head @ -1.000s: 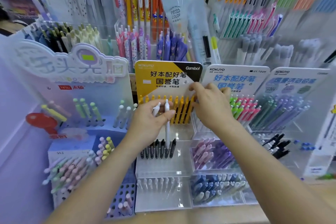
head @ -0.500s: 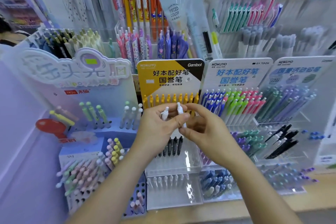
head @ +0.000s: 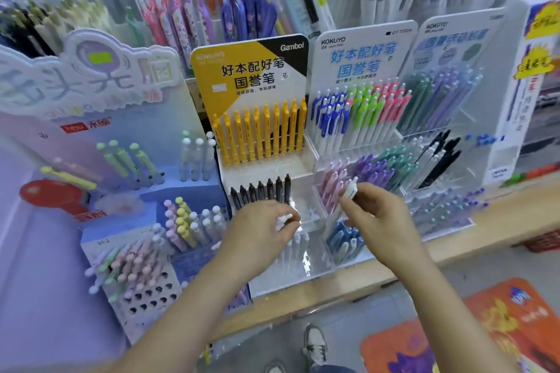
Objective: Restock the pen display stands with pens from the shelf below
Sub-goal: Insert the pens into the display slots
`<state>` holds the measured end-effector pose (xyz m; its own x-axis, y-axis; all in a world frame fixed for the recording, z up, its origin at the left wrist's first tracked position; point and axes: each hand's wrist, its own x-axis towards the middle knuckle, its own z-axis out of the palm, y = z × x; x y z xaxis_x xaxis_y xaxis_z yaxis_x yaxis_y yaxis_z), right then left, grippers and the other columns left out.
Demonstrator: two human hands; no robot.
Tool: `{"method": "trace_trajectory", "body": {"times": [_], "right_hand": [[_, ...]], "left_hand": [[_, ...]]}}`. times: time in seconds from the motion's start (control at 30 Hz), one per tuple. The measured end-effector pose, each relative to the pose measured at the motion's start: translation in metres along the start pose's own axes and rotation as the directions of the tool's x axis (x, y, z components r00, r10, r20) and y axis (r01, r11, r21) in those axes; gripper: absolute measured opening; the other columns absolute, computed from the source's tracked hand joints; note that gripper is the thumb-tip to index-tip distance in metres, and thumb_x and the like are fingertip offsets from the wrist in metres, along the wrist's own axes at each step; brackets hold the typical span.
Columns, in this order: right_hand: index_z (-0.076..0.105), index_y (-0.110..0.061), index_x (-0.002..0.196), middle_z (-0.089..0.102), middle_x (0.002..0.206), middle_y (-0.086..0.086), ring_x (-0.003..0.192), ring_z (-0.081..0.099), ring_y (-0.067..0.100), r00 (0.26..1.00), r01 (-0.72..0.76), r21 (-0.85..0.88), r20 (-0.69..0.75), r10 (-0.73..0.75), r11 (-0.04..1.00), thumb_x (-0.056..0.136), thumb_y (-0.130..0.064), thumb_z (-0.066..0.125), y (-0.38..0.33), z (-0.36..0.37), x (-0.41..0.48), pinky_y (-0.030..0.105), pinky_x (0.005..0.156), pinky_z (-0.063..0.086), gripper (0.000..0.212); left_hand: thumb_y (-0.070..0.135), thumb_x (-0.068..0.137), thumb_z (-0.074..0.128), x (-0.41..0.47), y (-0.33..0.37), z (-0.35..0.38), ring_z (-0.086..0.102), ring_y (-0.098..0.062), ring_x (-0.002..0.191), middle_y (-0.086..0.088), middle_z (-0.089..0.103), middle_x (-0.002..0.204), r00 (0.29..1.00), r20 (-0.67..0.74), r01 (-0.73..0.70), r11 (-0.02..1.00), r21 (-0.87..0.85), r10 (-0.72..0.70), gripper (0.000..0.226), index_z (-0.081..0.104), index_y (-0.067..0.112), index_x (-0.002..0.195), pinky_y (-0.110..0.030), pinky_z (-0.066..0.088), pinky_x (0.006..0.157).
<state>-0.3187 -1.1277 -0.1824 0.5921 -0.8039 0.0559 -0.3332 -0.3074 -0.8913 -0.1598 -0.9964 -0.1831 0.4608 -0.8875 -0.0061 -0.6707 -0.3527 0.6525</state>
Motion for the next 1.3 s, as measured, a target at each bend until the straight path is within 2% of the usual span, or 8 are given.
{"method": "trace_trajectory", "body": {"times": [0.17,0.3,0.47,0.63,0.83,1.03,1.13,1.3], "right_hand": [[0.065,-0.012,0.095,0.069,0.075,-0.001,0.074,0.067,0.018,0.993,-0.037,-0.145,-0.114,0.020,0.989,0.087,-0.013,0.071,0.028,0.018,-0.014,0.040,0.071,0.054,0.010],[0.061,-0.010,0.085,0.064,0.064,0.006,0.063,0.059,0.017,0.992,-0.001,-0.253,-0.124,-0.031,0.967,0.092,-0.016,0.063,0.041,0.034,-0.020,0.025,0.057,0.039,0.010],[0.060,-0.014,0.081,0.066,0.066,0.005,0.066,0.060,0.031,0.991,0.004,-0.406,-0.121,-0.058,0.914,0.089,-0.018,0.065,0.054,0.046,-0.021,0.038,0.058,0.044,0.010],[0.060,-0.018,0.082,0.063,0.064,0.000,0.065,0.060,0.030,0.995,0.002,-0.472,-0.085,-0.047,0.882,0.091,-0.020,0.063,0.059,0.054,-0.022,0.036,0.058,0.045,0.009],[0.066,-0.019,0.097,0.071,0.082,0.003,0.080,0.065,0.029,0.999,-0.040,-0.575,-0.014,0.038,0.817,0.096,-0.029,0.056,0.055,0.063,-0.019,0.034,0.062,0.046,0.014],[0.063,-0.020,0.093,0.068,0.083,0.003,0.082,0.064,0.027,0.989,-0.043,-0.763,0.059,0.135,0.645,0.097,-0.029,0.052,0.048,0.075,-0.014,0.030,0.057,0.034,0.015],[0.065,-0.020,0.095,0.069,0.088,0.002,0.086,0.066,0.025,0.983,-0.057,-0.817,0.054,0.174,0.574,0.097,-0.026,0.052,0.045,0.080,-0.010,0.028,0.058,0.033,0.015],[0.067,-0.022,0.100,0.069,0.092,0.000,0.086,0.066,0.021,0.981,-0.085,-0.842,0.023,0.193,0.533,0.096,-0.022,0.053,0.046,0.086,-0.013,0.027,0.057,0.033,0.015]], "left_hand": [[0.034,0.092,0.060,0.001,-0.016,0.032,0.058,-0.015,0.094,0.004,0.068,0.094,0.996,0.075,-0.067,0.984,0.166,0.055,0.015,0.073,0.028,0.096,-0.034,0.049,0.077],[0.031,0.093,0.058,0.003,-0.023,0.049,0.058,-0.017,0.096,0.005,0.065,0.096,0.986,0.132,-0.131,0.956,0.262,0.099,0.023,0.068,0.036,0.113,-0.030,0.047,0.071],[0.030,0.097,0.050,0.006,-0.031,0.051,0.057,-0.017,0.096,0.006,0.057,0.097,0.972,0.217,-0.170,0.914,0.368,0.093,0.031,0.060,0.041,0.124,-0.027,0.041,0.067],[0.030,0.096,0.049,0.007,-0.037,0.052,0.057,-0.017,0.096,0.007,0.053,0.096,0.967,0.240,-0.166,0.923,0.348,0.084,0.035,0.056,0.041,0.128,-0.029,0.042,0.069],[0.030,0.095,0.052,0.008,-0.043,0.052,0.060,-0.015,0.093,0.007,0.063,0.100,0.982,0.178,-0.094,0.986,0.137,0.069,0.028,0.066,0.033,0.119,-0.033,0.049,0.079],[0.028,0.095,0.057,0.013,-0.030,0.041,0.055,0.002,0.102,0.018,0.064,0.109,0.994,0.108,0.009,0.992,-0.129,0.005,0.022,0.069,0.029,0.113,-0.017,0.041,0.091],[0.031,0.091,0.062,0.020,-0.023,0.044,0.059,-0.004,0.103,0.012,0.069,0.109,0.995,0.096,0.006,0.993,-0.116,0.006,0.020,0.072,0.028,0.108,-0.023,0.045,0.092],[0.033,0.091,0.061,0.030,-0.012,0.054,0.061,-0.017,0.094,0.004,0.069,0.097,0.989,0.142,-0.046,0.990,0.132,0.027,0.016,0.074,0.027,0.099,-0.034,0.049,0.080]]}}
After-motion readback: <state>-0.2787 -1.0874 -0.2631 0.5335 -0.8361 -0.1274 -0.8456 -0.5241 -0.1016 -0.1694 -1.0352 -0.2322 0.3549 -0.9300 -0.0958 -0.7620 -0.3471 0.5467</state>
